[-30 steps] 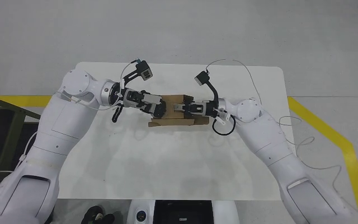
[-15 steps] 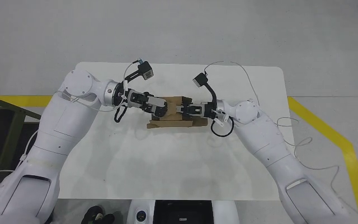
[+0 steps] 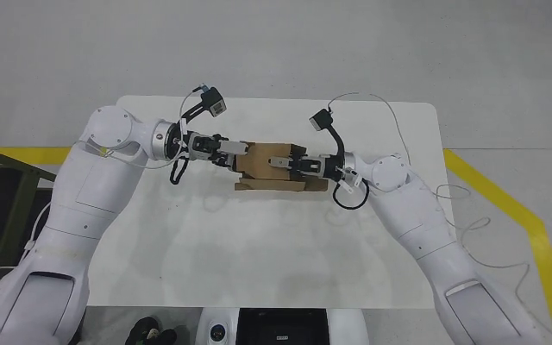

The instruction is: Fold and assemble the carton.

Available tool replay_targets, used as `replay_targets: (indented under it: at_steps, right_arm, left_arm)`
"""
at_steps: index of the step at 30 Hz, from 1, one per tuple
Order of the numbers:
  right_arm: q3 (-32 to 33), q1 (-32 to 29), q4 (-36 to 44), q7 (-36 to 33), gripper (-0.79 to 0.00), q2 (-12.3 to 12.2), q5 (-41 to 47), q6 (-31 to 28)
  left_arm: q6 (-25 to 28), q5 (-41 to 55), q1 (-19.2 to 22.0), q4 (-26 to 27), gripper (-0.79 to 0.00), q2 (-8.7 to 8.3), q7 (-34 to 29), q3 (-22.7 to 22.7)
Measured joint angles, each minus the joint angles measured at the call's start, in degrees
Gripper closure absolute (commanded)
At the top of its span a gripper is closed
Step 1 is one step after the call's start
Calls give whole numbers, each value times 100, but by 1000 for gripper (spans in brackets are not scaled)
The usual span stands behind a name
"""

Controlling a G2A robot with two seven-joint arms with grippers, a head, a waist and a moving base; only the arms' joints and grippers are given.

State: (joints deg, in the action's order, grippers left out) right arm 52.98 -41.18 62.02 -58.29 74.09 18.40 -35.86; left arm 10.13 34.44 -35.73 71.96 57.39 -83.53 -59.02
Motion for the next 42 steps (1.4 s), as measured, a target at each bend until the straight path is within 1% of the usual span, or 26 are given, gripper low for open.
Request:
replay_targets:
  at_steps: [10,26,32,42]
  right_arm:
    - [-27,-261,331,-301,0,-32,159,156]
    - [-194,-197,200,-348,0,48,302,69]
    - [-37,-213,179,-127,0,17,192,-19]
    - [201,-289,292,484,0,-21,-116,-107]
  left_arm:
    - [11,-266,63,-218,-785,29,129,83]
    - [15,-301,118,-221,-785,71,-20,171]
    - [80,-452,102,-177,-785,52,130,94]
    - [53,-458,-2,17,-785,24,96,14]
